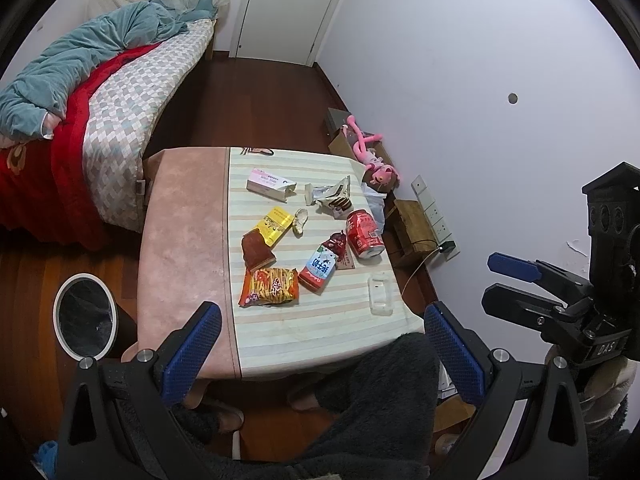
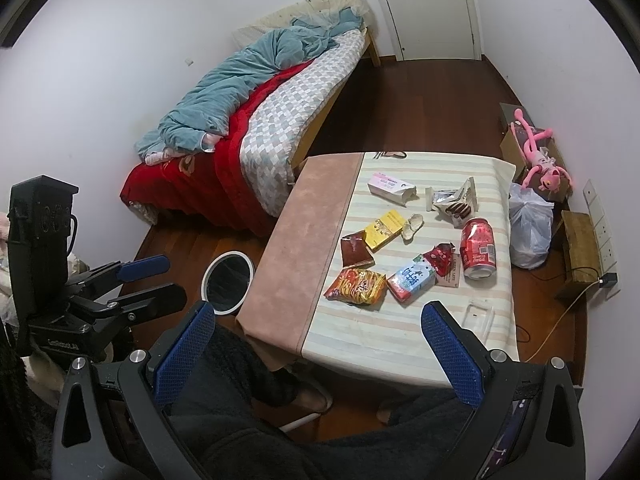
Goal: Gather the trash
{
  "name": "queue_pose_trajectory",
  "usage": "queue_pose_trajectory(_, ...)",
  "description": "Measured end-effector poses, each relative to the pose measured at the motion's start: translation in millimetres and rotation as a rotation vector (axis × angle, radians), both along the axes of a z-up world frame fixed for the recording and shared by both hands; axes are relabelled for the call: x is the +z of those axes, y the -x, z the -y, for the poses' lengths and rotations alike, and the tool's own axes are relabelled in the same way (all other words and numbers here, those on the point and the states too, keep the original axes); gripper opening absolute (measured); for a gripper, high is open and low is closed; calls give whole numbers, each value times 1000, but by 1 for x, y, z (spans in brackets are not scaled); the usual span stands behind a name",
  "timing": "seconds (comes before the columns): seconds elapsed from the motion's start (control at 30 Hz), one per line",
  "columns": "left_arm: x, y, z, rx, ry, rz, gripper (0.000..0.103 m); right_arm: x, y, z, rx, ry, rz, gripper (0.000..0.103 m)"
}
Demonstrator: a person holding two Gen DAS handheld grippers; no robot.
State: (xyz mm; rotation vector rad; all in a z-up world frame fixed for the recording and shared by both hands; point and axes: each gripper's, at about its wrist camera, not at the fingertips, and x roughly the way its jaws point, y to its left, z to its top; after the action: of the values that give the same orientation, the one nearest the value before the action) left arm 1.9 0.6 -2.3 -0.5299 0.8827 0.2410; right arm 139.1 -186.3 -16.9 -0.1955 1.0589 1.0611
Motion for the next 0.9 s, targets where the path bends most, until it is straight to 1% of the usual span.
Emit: queue_pose_trajectory(0.9, -4, 0, 0, -4, 0, -5, 103, -3, 1, -2, 3, 5, -8, 103)
